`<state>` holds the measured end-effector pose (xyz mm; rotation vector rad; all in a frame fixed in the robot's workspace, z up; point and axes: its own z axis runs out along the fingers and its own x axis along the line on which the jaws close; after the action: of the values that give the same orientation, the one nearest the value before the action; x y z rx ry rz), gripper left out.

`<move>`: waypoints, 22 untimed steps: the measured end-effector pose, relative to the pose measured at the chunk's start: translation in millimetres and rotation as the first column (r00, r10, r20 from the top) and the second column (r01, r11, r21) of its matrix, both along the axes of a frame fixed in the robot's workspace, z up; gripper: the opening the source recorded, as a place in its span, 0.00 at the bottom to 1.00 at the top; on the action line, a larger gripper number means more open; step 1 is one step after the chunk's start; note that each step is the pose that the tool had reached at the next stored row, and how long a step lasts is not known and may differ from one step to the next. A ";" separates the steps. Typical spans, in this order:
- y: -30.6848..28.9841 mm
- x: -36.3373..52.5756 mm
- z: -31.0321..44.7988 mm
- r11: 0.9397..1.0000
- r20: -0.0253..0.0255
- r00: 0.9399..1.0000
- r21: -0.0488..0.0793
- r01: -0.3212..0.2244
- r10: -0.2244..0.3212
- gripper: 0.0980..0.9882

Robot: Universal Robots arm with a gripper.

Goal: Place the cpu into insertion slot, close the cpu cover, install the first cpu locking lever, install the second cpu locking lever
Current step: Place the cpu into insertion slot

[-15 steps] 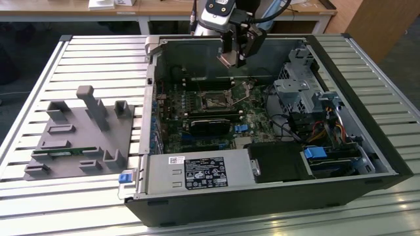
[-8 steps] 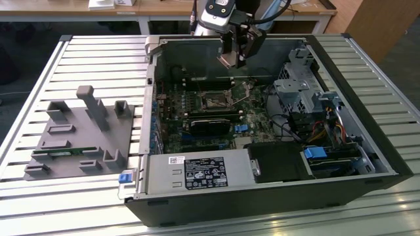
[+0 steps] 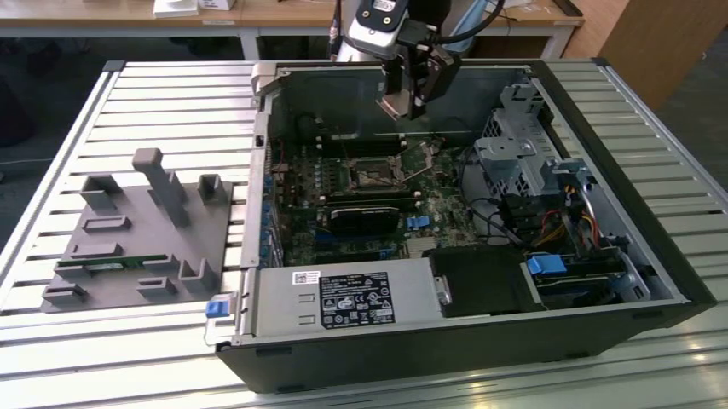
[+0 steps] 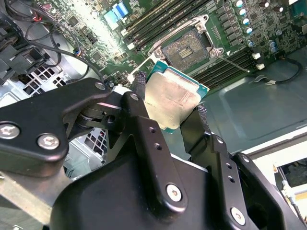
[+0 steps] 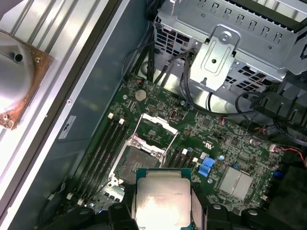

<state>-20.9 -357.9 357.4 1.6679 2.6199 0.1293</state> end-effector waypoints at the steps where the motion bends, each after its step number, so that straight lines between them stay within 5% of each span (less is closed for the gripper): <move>1: 0.0 0.0 -0.2 1.000 0.000 1.000 0.000 0.000 0.000 0.50; 22: 0.0 0.0 -5.2 1.000 0.000 1.000 0.000 0.000 0.000 0.50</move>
<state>-20.9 -357.9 352.2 1.6677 2.6198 0.1287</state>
